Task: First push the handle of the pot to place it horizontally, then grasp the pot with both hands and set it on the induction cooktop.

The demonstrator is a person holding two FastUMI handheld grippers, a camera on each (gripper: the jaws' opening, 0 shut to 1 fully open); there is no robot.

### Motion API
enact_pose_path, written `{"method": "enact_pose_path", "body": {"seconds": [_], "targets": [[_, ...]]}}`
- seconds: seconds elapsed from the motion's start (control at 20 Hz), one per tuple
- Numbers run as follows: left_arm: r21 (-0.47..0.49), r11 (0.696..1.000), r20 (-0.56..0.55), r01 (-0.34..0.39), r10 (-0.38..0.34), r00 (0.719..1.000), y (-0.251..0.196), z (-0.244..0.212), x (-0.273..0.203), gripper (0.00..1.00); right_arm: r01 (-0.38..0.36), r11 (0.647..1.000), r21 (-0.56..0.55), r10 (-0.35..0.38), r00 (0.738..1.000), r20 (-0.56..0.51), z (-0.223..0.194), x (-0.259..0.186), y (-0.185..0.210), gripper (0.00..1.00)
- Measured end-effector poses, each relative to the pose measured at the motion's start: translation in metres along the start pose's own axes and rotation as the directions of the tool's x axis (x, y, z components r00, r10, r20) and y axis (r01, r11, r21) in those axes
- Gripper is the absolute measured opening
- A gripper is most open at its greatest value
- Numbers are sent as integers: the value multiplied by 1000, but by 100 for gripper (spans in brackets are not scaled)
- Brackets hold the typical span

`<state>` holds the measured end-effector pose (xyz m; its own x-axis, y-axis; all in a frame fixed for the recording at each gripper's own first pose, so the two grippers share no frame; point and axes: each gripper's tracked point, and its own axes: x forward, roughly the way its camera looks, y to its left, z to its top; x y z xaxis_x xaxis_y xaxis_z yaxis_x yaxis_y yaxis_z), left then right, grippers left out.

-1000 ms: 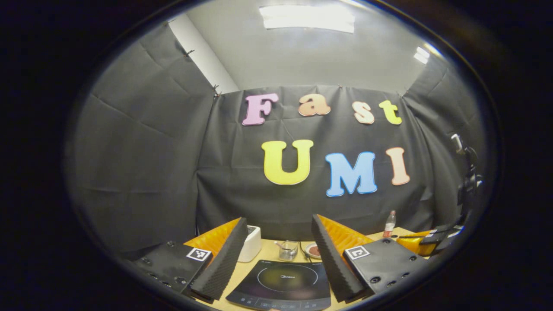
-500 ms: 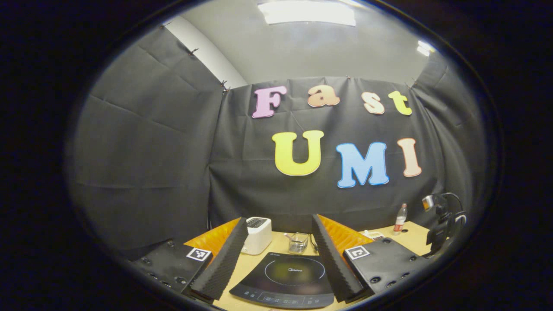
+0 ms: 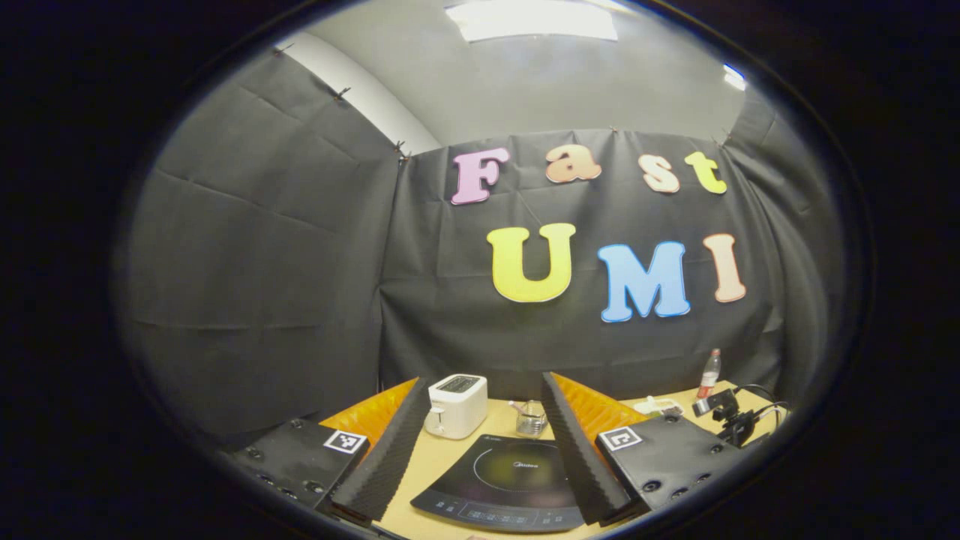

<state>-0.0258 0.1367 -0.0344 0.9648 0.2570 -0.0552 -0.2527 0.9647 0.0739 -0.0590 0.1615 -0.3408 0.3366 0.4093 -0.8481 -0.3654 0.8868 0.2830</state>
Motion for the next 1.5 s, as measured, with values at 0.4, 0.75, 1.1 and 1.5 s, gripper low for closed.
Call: {"method": "enact_pose_path", "body": {"seconds": [0.4, 0.75, 1.1, 1.5], "targets": [[3, 1000, -4, 15, -15, 1000, -16, 0, 2, 99, 0, 994, 113, 7, 998, -65, -8, 13, -11, 1], [-2, 998, 1, 56, -56, 998, -40, 3, 10, 99, 19, 993, 121, -12, 998, -62, -1, 15, -18, 1], [-31, 995, -7, 90, -90, 996, -67, -1, 16, 99, 53, 989, 137, -44, 996, -74, -10, 0, -46, 1], [-45, 988, -15, 150, -151, 988, -119, -4, 24, 99, 107, 990, 88, -101, 992, -76, -19, -28, -91, 1]]}}
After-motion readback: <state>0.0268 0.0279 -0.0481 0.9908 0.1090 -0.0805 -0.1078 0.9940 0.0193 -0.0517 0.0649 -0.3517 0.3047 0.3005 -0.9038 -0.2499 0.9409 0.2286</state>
